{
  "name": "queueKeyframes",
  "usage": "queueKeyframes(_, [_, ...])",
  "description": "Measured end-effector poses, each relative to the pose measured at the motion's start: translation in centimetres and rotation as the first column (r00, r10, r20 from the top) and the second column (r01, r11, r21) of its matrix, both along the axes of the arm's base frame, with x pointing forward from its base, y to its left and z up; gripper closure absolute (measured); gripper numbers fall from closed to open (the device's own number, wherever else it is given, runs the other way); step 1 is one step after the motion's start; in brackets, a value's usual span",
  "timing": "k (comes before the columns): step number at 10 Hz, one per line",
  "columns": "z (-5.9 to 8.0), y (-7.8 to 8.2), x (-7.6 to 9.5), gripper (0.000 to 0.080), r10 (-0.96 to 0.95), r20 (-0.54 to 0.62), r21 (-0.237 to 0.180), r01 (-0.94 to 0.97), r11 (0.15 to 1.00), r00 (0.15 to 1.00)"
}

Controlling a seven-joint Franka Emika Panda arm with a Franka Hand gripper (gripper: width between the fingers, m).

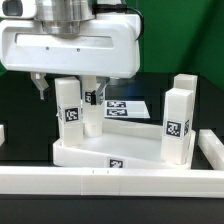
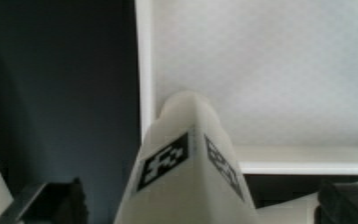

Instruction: Assemble desk

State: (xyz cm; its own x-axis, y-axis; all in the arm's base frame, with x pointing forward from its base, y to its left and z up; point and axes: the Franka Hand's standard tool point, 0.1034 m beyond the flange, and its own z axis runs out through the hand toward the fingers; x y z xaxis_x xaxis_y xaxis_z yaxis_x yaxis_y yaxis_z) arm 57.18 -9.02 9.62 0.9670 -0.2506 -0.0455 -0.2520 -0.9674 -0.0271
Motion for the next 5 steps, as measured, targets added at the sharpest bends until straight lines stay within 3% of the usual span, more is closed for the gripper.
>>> queueKeyframes(5, [0.12, -0.32, -0.02, 0.015, 0.334, 0.002, -0.009, -0.334, 0.943, 0.943])
